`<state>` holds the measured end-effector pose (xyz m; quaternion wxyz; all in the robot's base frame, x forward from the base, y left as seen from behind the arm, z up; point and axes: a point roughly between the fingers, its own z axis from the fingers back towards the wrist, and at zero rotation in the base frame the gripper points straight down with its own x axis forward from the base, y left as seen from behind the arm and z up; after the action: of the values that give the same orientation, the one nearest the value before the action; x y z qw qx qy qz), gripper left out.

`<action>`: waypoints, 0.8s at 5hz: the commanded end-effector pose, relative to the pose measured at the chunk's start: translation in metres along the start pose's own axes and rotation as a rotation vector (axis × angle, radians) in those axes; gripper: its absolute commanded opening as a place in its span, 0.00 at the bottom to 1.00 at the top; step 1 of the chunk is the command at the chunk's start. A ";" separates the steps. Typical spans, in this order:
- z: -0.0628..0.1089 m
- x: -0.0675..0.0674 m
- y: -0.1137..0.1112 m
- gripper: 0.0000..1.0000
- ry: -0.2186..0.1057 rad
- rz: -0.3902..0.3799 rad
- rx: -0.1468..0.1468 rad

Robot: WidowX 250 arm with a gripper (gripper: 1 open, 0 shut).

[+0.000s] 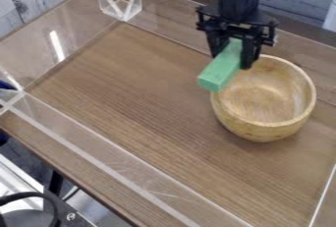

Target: Remove the green block from inside the brown bowl and put it on the table

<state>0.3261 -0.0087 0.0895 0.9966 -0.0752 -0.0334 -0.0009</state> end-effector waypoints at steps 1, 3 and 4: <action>0.028 0.002 0.018 0.00 -0.078 0.015 0.019; 0.019 -0.030 0.049 0.00 -0.041 0.027 0.064; 0.006 -0.050 0.061 0.00 -0.015 0.011 0.091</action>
<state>0.2692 0.0489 0.0648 0.9992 -0.0389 -0.0071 0.0106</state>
